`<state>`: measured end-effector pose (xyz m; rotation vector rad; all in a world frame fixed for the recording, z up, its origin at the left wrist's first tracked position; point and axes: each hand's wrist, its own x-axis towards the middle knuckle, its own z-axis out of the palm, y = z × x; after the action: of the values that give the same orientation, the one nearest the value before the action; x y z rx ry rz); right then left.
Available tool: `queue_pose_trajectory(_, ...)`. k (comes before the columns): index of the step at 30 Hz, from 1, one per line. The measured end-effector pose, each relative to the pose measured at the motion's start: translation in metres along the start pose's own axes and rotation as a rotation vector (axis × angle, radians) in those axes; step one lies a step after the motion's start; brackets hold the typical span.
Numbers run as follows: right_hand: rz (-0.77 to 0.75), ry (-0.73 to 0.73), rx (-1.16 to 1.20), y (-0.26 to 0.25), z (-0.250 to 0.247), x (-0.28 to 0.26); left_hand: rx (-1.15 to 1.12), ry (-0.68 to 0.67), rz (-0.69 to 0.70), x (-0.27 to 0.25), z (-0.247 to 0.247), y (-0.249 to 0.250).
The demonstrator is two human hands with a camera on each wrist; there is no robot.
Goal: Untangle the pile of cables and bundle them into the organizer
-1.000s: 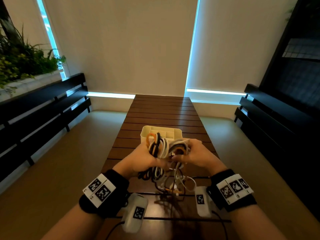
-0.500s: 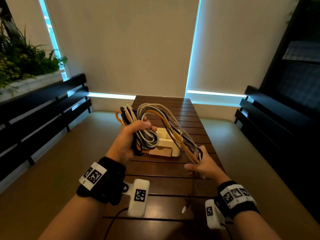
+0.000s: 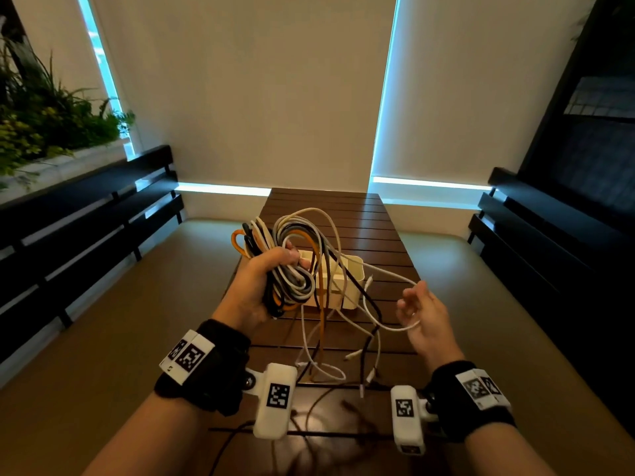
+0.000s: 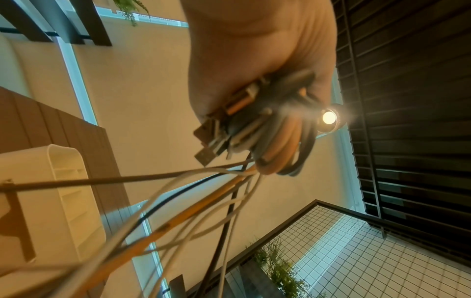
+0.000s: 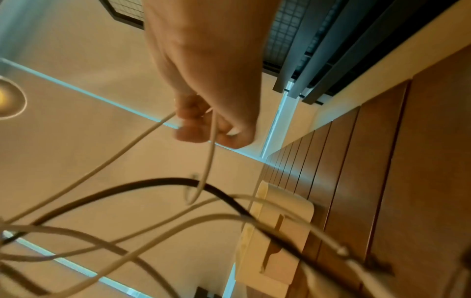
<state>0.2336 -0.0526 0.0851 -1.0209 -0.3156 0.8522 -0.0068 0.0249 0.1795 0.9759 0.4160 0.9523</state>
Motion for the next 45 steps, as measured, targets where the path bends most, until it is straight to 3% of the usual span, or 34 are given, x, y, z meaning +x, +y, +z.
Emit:
queue_pose_trajectory(2,0.075,-0.146,0.22,-0.005,-0.002,-0.001,-0.017,0.038,0.004,0.001,0.0,0.003)
queue_pose_trajectory(4,0.114,-0.33,0.161,-0.015,-0.013,-0.006,-0.05,0.066,0.022,0.003,-0.004,0.009)
queue_pose_trajectory(6,0.087,-0.472,-0.249,-0.024,-0.03,-0.005,-0.053,0.079,0.045,0.004,-0.008,0.017)
queue_pose_trajectory(8,0.023,-0.479,-0.911,-0.026,-0.04,-0.002,-0.03,0.077,0.054,0.002,-0.01,0.023)
queue_pose_trajectory(9,-0.035,-0.412,-1.22,-0.022,-0.046,0.002,-0.016,0.074,0.055,0.001,-0.01,0.024)
queue_pose_trajectory(11,-0.078,-0.216,-1.474,-0.01,-0.055,0.005,-0.021,0.065,0.057,0.0,-0.009,0.027)
queue_pose_trajectory(13,0.013,-0.224,-1.443,0.001,-0.064,0.003,-0.039,0.047,0.038,-0.001,-0.008,0.029)
queue_pose_trajectory(16,0.288,-0.416,-1.459,0.005,-0.061,-0.002,0.015,0.022,-0.013,0.0,-0.006,0.027)
queue_pose_trajectory(17,0.311,-0.432,-1.46,0.002,-0.053,-0.005,0.05,0.018,-0.025,0.0,-0.005,0.025)
queue_pose_trajectory(21,-0.013,-0.398,-1.244,-0.028,0.006,-0.022,0.147,-0.006,-0.029,0.003,0.001,0.014)
queue_pose_trajectory(24,-0.285,-0.551,-0.935,-0.05,0.054,-0.04,0.264,-0.084,-0.052,0.001,0.009,0.008)
queue_pose_trajectory(27,-0.53,-0.743,-0.818,-0.06,0.089,-0.053,0.399,-0.195,-0.061,-0.008,0.019,0.005)
queue_pose_trajectory(29,-0.559,-0.833,-0.773,-0.059,0.099,-0.054,0.396,-0.254,-0.058,-0.013,0.022,0.005)
queue_pose_trajectory(32,-0.403,-0.894,-0.767,-0.052,0.096,-0.048,0.409,-0.276,-0.062,-0.017,0.017,0.009)
queue_pose_trajectory(36,-0.19,-0.886,-0.79,-0.03,0.077,-0.042,0.337,-0.229,-0.067,-0.023,0.017,0.007)
queue_pose_trajectory(39,-0.03,-0.753,-0.36,-0.013,0.076,-0.052,0.297,-0.116,-0.057,-0.017,0.016,0.0)
queue_pose_trajectory(42,-0.082,-0.627,-0.185,-0.003,0.086,-0.061,0.297,-0.006,-0.03,-0.01,0.018,-0.008)
queue_pose_trajectory(45,-0.218,-0.573,-0.362,-0.001,0.088,-0.064,0.296,0.076,-0.01,-0.008,0.02,-0.012)
